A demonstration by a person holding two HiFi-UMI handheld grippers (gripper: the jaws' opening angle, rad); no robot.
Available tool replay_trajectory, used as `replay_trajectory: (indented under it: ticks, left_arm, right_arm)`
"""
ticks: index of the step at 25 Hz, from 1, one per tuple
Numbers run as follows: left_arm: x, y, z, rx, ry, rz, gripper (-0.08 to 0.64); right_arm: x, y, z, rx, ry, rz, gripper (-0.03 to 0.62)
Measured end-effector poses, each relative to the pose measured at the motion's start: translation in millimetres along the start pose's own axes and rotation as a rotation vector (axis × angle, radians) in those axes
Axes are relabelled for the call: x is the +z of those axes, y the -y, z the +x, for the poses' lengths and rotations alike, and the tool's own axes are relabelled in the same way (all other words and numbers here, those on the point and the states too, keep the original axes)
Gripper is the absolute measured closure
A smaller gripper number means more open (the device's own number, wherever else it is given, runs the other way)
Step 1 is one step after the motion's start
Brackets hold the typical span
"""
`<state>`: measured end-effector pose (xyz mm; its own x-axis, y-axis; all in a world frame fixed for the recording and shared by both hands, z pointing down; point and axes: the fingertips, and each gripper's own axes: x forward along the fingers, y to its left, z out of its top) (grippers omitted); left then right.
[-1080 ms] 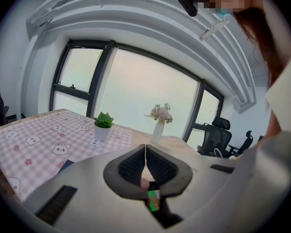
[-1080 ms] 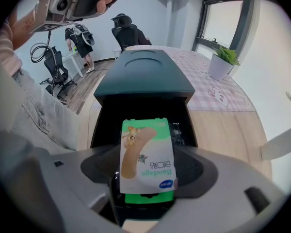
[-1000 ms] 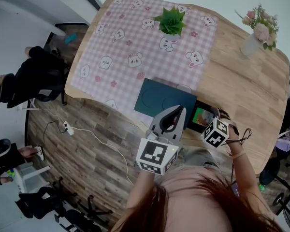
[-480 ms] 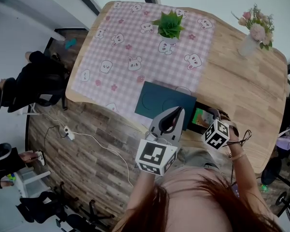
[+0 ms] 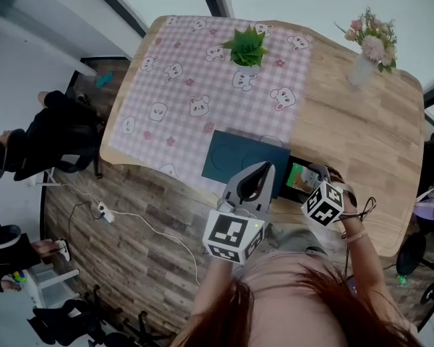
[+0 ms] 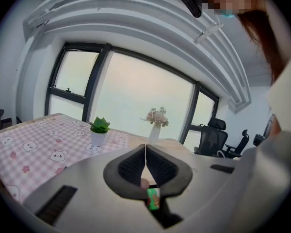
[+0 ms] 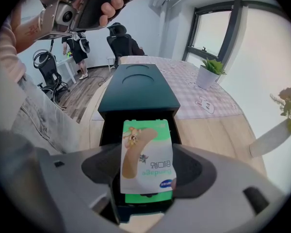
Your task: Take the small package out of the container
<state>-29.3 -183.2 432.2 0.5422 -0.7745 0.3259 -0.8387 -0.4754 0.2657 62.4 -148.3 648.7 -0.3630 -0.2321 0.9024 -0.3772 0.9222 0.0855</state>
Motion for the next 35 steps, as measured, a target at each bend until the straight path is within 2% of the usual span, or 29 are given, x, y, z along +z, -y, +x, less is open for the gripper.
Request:
replay_trajectory:
  ticks: [13, 20, 28, 35]
  left_arm:
    - [17.8, 9.5, 0.1, -0.05, 0.023, 0.041, 0.549]
    - [28.3, 16.6, -0.6, -0.09, 0.038, 0.067, 0.549]
    - [38.3, 26.1, 2.2, -0.144, 0.052, 0.103, 0.549]
    - [44.3, 36.1, -0.8, -0.175, 0.062, 0.12, 0.549]
  right_arm:
    - [14.4, 10.9, -26.9, -0.077, 0.081, 0.116, 0.27]
    - [20.1, 14.4, -43.9, -0.115, 0.145, 0.227, 0.27]
    - [32.4, 23.3, -69.9, -0.172, 0.27, 0.37, 0.27]
    - [38.7, 26.2, -93.0, -0.217, 0.342, 0.437, 0.27]
